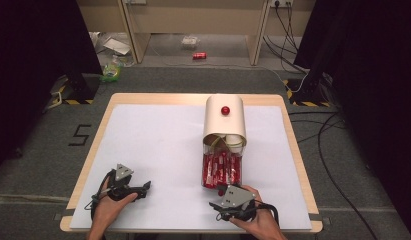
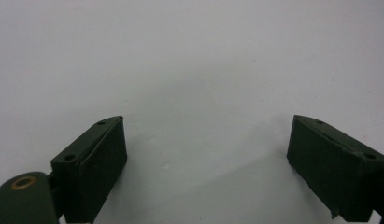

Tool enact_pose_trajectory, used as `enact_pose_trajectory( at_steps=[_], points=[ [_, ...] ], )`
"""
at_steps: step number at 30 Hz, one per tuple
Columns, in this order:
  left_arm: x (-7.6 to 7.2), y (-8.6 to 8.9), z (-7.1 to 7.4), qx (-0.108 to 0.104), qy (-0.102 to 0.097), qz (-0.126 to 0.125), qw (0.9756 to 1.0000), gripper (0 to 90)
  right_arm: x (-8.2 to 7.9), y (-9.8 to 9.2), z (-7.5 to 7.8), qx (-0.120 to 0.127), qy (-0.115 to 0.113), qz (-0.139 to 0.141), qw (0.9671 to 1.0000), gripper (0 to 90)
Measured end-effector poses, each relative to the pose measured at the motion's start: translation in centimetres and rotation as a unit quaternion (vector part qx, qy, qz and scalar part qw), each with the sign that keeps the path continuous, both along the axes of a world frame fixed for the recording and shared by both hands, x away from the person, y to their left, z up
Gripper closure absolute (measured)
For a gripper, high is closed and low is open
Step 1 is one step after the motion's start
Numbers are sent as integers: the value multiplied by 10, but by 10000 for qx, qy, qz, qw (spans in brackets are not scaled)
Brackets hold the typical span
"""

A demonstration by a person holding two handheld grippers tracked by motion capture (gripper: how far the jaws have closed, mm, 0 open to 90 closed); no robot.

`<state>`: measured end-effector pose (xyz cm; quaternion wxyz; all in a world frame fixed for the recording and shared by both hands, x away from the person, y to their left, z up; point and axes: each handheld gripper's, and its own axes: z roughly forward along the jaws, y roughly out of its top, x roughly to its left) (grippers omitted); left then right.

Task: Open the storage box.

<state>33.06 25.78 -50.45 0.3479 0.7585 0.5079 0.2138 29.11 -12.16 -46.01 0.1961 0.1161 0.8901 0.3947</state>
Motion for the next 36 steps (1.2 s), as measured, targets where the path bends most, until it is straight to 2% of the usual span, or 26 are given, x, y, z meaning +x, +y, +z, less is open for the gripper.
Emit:
enact_pose_trajectory(
  at_steps=[8,25,31,34,35,36],
  points=[
    [0,0,0,4,-2,-1,10000,111,-10,0,-1,-35,-60,22,10000,418],
    [0,0,0,2,-2,0,10000,111,-20,-2,0,-13,21,85,10000,410],
    [0,0,0,2,-2,1,10000,111,-18,-3,2,134,191,-2,9997,413],
    [0,0,0,2,-1,0,10000,111,-18,-4,4,315,357,-85,9988,410],
    [0,0,0,2,-1,0,10000,111,-18,-4,4,315,357,-85,9988,410],
    [0,0,0,2,-2,1,10000,111,-18,-5,7,442,339,-110,9984,409]
  ],
)
